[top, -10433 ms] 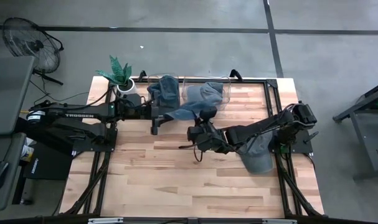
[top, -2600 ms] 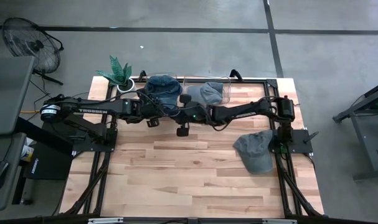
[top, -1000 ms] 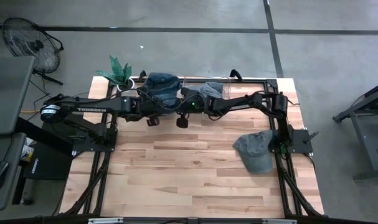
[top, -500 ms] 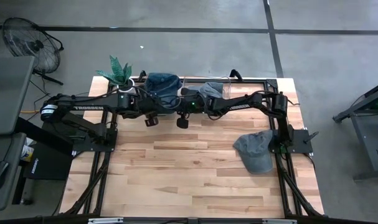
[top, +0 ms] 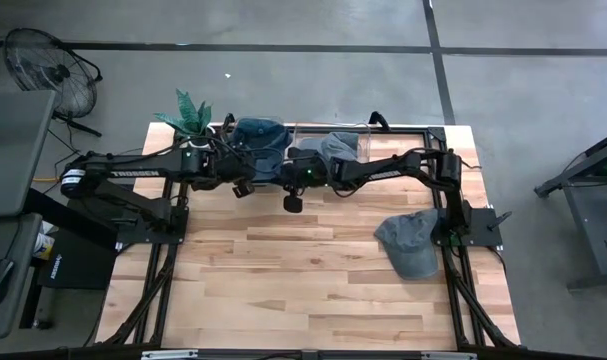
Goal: Pick & Place hat
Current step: Put the blue cap into the left transparent bin
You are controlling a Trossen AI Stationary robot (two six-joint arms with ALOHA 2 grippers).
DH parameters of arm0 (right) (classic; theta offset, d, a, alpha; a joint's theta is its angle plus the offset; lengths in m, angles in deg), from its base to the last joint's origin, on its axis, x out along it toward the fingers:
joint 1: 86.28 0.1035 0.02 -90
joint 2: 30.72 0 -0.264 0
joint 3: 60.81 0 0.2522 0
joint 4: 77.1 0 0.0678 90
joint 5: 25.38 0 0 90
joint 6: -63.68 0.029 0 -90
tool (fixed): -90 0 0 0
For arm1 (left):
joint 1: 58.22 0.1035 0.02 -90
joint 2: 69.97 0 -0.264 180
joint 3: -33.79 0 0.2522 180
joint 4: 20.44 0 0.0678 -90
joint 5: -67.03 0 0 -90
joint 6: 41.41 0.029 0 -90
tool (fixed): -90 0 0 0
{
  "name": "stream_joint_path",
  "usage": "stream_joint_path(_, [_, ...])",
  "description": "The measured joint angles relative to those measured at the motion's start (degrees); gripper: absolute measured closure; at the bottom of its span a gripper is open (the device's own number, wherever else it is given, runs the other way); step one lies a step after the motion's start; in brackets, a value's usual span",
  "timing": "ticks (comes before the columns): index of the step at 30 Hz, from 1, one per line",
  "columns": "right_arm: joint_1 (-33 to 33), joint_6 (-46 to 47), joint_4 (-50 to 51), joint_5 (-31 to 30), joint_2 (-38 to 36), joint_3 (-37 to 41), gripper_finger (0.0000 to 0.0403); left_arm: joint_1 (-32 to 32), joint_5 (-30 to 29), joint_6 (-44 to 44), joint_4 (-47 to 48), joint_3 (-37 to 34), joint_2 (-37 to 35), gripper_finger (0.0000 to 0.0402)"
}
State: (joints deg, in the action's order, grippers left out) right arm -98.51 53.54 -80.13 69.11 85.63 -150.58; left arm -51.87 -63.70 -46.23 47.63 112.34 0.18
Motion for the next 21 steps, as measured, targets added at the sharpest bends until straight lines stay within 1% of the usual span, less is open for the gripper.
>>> stream_joint_path(3, [0.14, 1.24, 0.3, 0.61, 0.0, 0.0, 0.0403, 0.0, -0.46, -1.22, 1.31, -0.04, -1.43, 0.0184])
stream_joint_path(10, [1.63, 1.56, 0.58, 1.62, 0.0, 0.0, 0.0403, -0.02, -1.39, -2.98, 2.33, 0.08, -2.31, 0.0184])
stream_joint_path(13, [2.53, 2.3, 0.63, 2.24, 0.0, 0.0, 0.0403, 0.02, -1.65, -3.72, 4.56, -0.13, -2.62, 0.0184])
stream_joint_path(17, [3.74, 1.98, 1.15, 1.25, -0.04, -0.57, 0.0403, 0.02, -2.09, -4.98, 5.01, -0.76, -3.71, 0.0184])
stream_joint_path(21, [4.21, 0.57, 4.87, -3.27, -0.38, -4.29, 0.0403, 0.02, -1.85, -5.59, 2.47, -4.51, -5.9, 0.0184])
